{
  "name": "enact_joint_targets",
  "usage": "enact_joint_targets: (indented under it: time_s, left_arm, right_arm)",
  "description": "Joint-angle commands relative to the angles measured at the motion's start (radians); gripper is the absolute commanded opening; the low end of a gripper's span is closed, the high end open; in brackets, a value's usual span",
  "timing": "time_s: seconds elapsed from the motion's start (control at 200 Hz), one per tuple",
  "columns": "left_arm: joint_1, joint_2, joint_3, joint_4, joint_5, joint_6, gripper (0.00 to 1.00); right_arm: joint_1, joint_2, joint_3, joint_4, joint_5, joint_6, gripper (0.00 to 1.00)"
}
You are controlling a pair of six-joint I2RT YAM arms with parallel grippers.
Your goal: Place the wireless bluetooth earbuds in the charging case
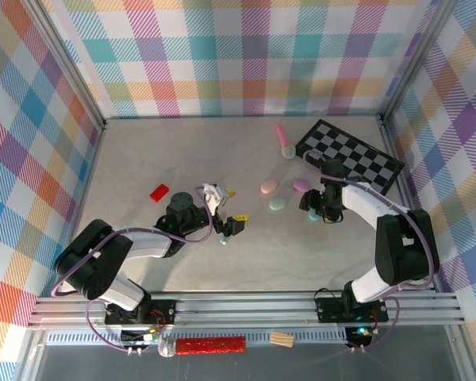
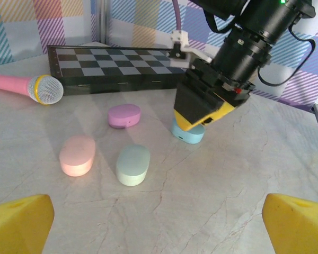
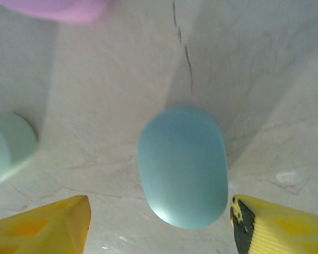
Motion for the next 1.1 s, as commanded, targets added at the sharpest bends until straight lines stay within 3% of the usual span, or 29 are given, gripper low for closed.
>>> enact_joint_targets:
  time_s: [0.0, 0.395, 0.685, 0.78, 0.89, 1.095]
  left_arm:
    - [0.02, -0.011, -0.016, 0.044, 0.044, 0.02, 1.0]
    - [0.023, 0.0, -0.016, 0.067, 0.058, 0.004, 1.0]
    - [0.022, 0.054, 0.014, 0.104, 0.07, -0.033, 1.0]
    - [0.016, 0.067, 0.034, 0.095, 0.066, -0.032, 1.0]
    - [-0.025, 0.095, 0.108, -0.022, 0.007, 0.009, 1.0]
    - [-0.167, 0.23, 0.4, -0.384, -0.085, 0.11, 0.96]
  right_arm:
    - [0.006, 0.016, -0.009, -0.041, 0.007, -0.015, 0.69]
    - [0.038, 0.078, 0.051, -0.036, -0.094, -0.004, 0.6]
    - [0.098, 0.023, 0.036, -0.027, -0.147, 0.045, 0.62]
    - [0.097, -0.033, 0.019, -0.041, -0.101, 0.052, 0.65]
    - [0.068, -0.124, -0.014, -0.041, -0.044, 0.076, 0.69]
    - [-0.118, -0.327, -0.117, 0.011, -0.123, 0.148, 0.71]
